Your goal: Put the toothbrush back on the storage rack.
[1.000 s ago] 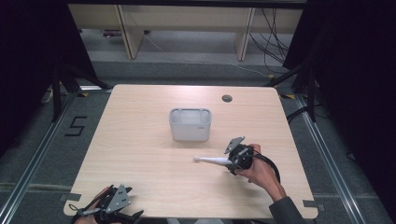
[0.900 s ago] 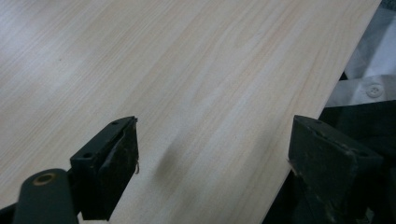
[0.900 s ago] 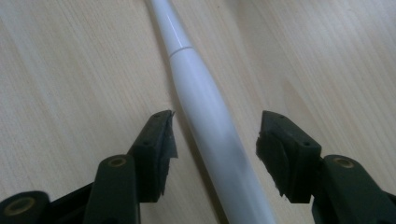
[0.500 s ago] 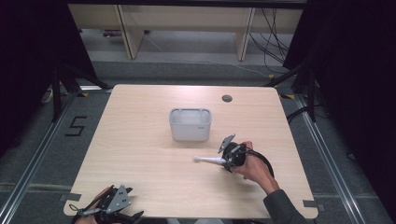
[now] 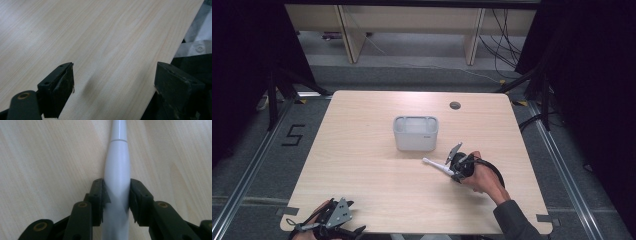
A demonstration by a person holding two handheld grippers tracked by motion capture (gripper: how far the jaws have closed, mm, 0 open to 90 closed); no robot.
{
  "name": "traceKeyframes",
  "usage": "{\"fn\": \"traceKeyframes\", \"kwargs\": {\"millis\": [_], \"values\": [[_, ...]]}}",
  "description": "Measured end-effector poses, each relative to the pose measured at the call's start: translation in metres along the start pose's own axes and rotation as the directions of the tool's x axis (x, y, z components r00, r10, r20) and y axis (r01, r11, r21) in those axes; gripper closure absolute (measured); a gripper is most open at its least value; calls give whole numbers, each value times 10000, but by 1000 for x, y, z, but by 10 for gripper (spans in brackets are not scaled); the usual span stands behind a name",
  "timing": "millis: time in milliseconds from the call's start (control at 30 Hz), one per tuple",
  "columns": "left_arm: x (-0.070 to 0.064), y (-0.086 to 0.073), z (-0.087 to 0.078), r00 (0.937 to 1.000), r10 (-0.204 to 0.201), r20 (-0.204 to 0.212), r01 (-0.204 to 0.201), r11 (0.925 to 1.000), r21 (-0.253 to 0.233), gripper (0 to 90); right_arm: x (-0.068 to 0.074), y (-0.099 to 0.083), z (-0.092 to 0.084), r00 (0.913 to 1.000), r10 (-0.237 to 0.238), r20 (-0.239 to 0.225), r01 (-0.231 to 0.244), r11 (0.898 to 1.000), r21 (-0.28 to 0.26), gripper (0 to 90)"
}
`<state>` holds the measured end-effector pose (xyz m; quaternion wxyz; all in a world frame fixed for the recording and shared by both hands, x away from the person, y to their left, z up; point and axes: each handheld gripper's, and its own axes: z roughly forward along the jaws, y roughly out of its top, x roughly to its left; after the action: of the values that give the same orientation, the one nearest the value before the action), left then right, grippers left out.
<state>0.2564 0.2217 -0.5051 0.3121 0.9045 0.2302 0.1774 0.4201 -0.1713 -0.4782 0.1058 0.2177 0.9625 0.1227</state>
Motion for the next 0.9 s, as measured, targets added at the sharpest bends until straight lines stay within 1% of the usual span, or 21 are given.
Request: {"fn": "traceKeyframes", "kwargs": {"millis": [33,67,100,133,200,233,300,333,367,400,433,467,533,567,633,667,733,767,833,867,900], "values": [[-1,0,0,10000,-58,25,59,10000,-22,159,-1,0,-1,9996,-174,-240,178,9997,137,661],[-1,-1,1,10000,-67,22,67,10000,7,159,1,1,-1,9998,-58,-203,62,9998,213,661],[0,-1,1,10000,-52,9,52,10000,39,159,1,1,0,9995,-162,-265,166,9997,162,661],[0,0,1,10000,-65,1,65,10000,25,159,2,2,-1,9997,39,-252,-28,9991,433,662],[-1,0,0,10000,-51,5,51,10000,-26,159,2,2,-1,9995,3,-321,11,9991,433,662],[-2,-1,1,9997,-236,30,236,9997,-67,159,0,4,-1,9989,-168,-429,189,9986,500,661],[-1,-1,1,9999,-102,-12,102,9999,-10,159,0,5,-1,9988,-150,-460,176,9983,559,661],[0,0,0,10000,5,-3,-5,10000,29,159,-1,6,-1,9983,-153,-569,192,9975,685,662],[0,0,0,10000,5,-3,-5,10000,29,159,-1,7,0,9985,-114,-533,151,9975,686,661],[-2,-1,1,9997,-236,-9,236,9997,-81,159,-1,8,0,9987,-13,-510,52,9971,755,661],[-2,-1,1,9997,-236,-9,236,9997,-81,159,-1,8,0,9983,-6,-585,55,9965,831,662],[-1,-1,1,9999,-105,-3,105,9999,-63,159,-3,9,0,9976,-125,-677,181,9964,827,661],[0,0,0,10000,-6,1,6,10000,44,159,-2,9,0,9973,-46,-739,118,9952,973,662],[-1,0,1,9999,-154,-4,154,9999,-41,159,-3,9,0,9968,-73,-801,154,9948,1007,662],[-2,-1,1,9998,-200,24,200,9998,-60,159,-3,9,0,9961,-111,-876,201,9945,1027,662],[-1,-1,1,10000,-39,25,39,10000,45,159,-1,8,-1,9934,399,-1075,-258,9912,1295,662],[-1,0,1,10000,-61,-7,61,10000,2,159,-2,7,-1,9934,288,-1106,-141,9913,1308,663],[-2,-1,1,9997,-223,13,223,9997,-45,159,-2,6,-1,9910,574,-1211,-399,9891,1418,663],[-1,-1,1,10000,-33,54,33,10000,39,159,-2,6,-2,9906,538,-1258,-357,9892,1419,663],[-1,-1,1,9999,-97,38,97,9999,32,159,-4,6,-1,9904,274,-1357,-84,9903,1385,663],[-1,0,1,10000,-44,6,44,9999,91,159,-2,6,-2,9904,472,-1296,-272,9880,1522,663]]}}
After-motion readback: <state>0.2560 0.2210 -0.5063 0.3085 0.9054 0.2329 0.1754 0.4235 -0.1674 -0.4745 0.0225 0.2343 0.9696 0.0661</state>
